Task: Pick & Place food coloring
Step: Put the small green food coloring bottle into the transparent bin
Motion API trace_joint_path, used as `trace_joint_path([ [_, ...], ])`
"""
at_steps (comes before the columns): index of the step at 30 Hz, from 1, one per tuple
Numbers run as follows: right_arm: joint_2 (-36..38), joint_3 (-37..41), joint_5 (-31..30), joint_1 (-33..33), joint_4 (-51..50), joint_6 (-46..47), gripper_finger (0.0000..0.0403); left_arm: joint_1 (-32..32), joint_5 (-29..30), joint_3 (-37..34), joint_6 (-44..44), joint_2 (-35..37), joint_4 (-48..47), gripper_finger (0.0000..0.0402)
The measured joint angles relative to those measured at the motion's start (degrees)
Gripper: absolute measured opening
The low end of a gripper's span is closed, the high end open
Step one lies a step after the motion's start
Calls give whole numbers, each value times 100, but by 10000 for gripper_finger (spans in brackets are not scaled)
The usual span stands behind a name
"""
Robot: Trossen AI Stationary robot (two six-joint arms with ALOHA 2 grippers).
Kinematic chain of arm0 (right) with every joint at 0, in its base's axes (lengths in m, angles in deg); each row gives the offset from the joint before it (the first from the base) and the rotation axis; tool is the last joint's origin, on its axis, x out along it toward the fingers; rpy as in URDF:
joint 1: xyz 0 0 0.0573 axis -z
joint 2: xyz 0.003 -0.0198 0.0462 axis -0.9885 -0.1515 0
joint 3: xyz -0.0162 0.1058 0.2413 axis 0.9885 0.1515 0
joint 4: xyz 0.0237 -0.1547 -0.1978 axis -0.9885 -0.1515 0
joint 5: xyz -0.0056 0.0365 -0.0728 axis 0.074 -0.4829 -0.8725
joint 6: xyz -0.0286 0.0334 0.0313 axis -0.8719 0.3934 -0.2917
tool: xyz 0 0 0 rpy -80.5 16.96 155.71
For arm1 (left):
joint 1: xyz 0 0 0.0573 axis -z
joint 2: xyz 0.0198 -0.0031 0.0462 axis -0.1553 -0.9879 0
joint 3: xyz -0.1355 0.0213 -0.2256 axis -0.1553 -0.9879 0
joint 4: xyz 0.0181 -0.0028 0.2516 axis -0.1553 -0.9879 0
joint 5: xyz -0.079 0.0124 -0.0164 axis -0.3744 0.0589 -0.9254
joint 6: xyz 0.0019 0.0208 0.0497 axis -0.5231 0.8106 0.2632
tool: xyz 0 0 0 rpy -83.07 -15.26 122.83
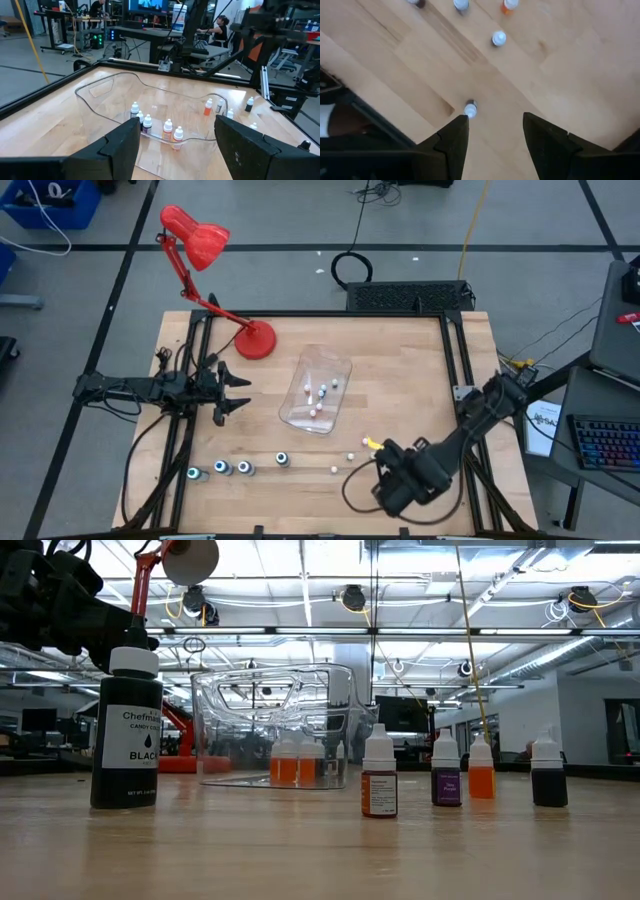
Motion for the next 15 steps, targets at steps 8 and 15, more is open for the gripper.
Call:
trace_joint_path([
  [8, -9, 1354, 1068, -105, 987, 147, 175, -1, 0, -2, 0, 0, 0, 253],
  [15, -9, 1859, 1327, 43, 2141, -216, 172, 1, 0, -2, 0, 0, 0, 253],
])
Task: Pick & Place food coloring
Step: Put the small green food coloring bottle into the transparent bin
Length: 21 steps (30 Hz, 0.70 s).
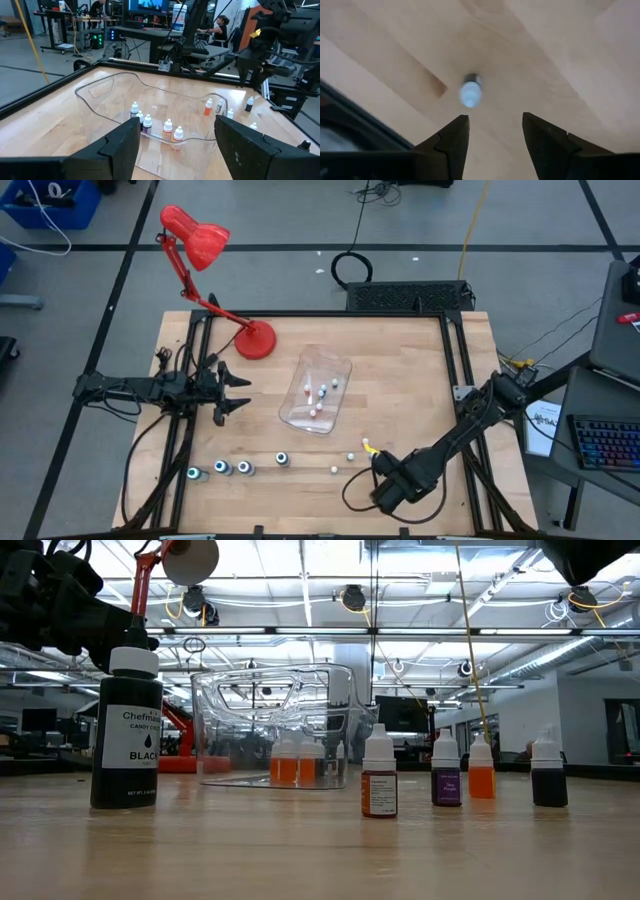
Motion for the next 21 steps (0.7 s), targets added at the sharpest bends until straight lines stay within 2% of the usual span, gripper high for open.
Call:
trace_joint_path([
  [15, 0, 28, -155, 26, 402, -46, 160, 0, 0, 1, 0, 0, 0, 253],
  [21, 4, 505, 83, 26, 925, -62, 160, -1, 0, 2, 0, 0, 0, 253],
])
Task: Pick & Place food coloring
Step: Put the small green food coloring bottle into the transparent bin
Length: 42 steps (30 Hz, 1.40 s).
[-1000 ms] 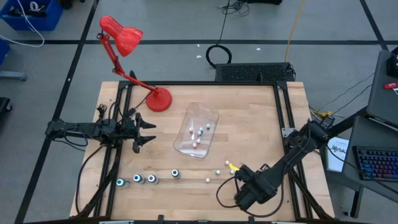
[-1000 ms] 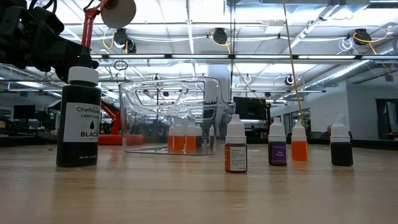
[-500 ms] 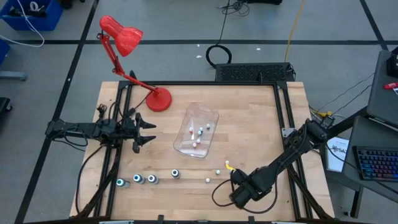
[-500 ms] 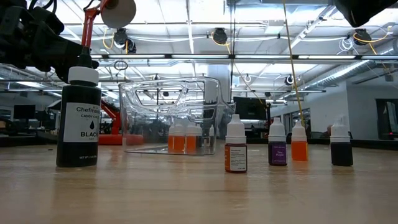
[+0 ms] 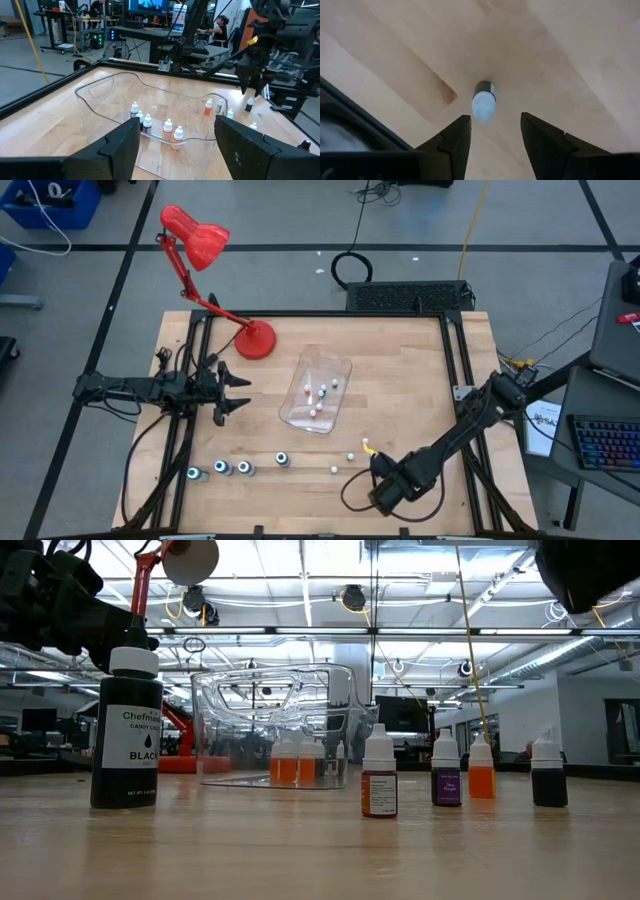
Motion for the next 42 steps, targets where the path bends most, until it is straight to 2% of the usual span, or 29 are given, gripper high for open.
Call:
trace_joint_path([
  [7, -2, 308, 102, 7, 723, -155, 160, 2, 0, 0, 0, 0, 0, 253],
  [24, -2, 324, -107, 48, 672, -350, 160, 1, 0, -1, 0, 0, 0, 253],
  [33, -2, 699, 247, 87, 1153, -344, 160, -1, 0, 0, 0, 0, 0, 253],
  [42, 15, 701, 260, 124, 1273, -428, 160, 1, 0, 0, 0, 0, 0, 253],
])
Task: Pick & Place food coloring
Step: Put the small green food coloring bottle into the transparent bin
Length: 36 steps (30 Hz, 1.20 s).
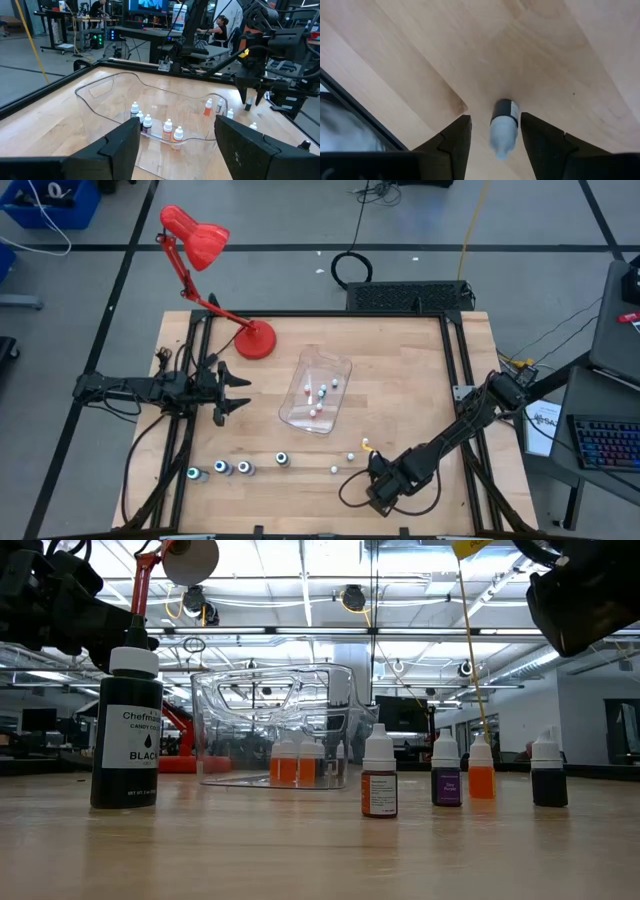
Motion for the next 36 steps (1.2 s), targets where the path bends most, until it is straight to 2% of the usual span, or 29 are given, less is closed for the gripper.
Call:
trace_joint_path([
  [29, 87, 2, 142, 64, -263, -20, 159, 1, 0, -1, 0, 0, 0, 253],
  [32, 87, 1, 151, 64, -262, -15, 150, 1, 0, -1, 0, 0, 0, 253],
  [36, 87, 1, 154, 64, -262, -28, 117, -1, 0, 1, 0, 0, 0, 253],
])
